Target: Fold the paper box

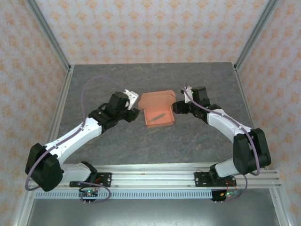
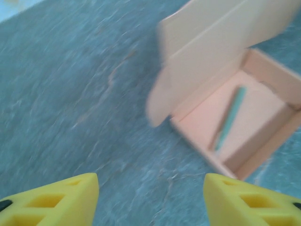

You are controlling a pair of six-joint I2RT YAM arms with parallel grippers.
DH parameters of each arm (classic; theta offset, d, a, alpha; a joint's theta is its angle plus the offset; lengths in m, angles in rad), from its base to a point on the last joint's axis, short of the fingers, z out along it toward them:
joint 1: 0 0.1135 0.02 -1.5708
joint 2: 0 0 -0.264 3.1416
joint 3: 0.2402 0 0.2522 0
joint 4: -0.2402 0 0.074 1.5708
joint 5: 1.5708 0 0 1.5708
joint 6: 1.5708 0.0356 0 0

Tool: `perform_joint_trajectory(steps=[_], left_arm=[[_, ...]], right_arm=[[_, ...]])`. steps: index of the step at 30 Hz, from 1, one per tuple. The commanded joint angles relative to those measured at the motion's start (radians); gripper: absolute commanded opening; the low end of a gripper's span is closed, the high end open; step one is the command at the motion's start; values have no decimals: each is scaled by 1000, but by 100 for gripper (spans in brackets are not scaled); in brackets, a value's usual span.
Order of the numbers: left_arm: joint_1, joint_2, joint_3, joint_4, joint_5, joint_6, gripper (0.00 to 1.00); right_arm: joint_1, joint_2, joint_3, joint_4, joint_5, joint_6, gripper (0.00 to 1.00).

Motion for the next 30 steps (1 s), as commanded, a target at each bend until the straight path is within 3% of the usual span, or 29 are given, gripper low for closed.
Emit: perform_joint_trajectory(steps=[1,9,18,30], left_arm=[[66,-16,-47,110,108,-87,65],[137,136,-15,236,266,-57,75],[138,261,13,352,291,-31,75],[138,386,107,357,337,-18,51]], right_arm=[[-5,26,58,79,-92,-135,64],[-5,100,117,78,-63,-226,56],[-5,166,146,99,-41,-251,44],[12,209,172,110,-49,-256,32]])
